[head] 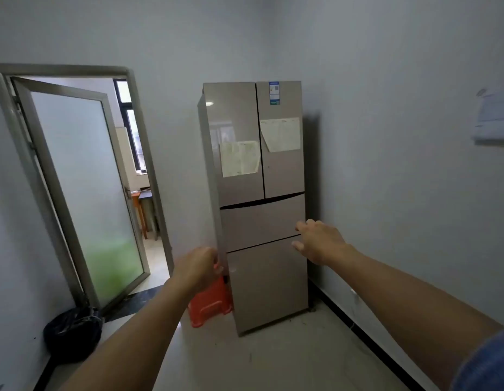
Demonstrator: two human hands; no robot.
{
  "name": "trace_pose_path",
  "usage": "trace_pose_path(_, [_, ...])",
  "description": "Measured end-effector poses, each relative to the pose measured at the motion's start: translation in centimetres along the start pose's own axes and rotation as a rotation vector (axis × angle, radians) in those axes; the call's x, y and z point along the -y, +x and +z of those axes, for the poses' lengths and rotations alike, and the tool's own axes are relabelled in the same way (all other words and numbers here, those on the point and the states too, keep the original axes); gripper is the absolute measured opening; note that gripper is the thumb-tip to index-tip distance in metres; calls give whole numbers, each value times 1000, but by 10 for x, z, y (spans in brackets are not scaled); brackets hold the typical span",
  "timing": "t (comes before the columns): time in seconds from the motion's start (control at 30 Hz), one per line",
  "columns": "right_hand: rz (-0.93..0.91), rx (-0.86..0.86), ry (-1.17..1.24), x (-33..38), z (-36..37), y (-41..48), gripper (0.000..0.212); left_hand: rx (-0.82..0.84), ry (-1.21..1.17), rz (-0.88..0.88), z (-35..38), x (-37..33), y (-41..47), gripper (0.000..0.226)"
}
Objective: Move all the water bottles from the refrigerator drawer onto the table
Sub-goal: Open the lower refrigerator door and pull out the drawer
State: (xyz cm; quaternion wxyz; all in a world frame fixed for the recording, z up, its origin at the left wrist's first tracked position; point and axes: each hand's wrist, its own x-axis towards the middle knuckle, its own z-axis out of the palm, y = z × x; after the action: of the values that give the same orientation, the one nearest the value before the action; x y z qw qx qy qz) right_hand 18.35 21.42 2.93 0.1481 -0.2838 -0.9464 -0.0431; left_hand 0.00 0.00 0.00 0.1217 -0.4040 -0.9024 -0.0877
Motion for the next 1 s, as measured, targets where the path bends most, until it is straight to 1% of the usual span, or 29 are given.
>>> trace_pose_path(0.13, [-9, 12, 0, -8, 23, 34, 45, 10, -12, -18, 23, 1, 31, 23])
trace_pose_path(0.4, [-62, 1, 37, -38, 85, 164, 41, 65, -25, -58, 74, 12, 147, 19])
trace_pose_path(0.5, [-80, 3, 55, -51, 104, 217, 41, 60, -105, -107, 89, 16, 191, 20])
trace_pose_path(0.57, [-80, 13, 64, -56, 117, 247, 41, 89, -155, -140, 101, 20, 213, 21])
trace_pose_path(0.63, [-88, 37, 74, -58, 132, 272, 40, 125, -169, -158, 115, 27, 232, 19])
trace_pose_path(0.9, [-113, 70, 103, -51, 197, 376, 40, 165, -233, -196, 169, 65, 323, 19])
trace_pose_path(1.0, [-99, 81, 104, -42, 226, 418, 41, 154, -263, -188, 192, 85, 366, 21])
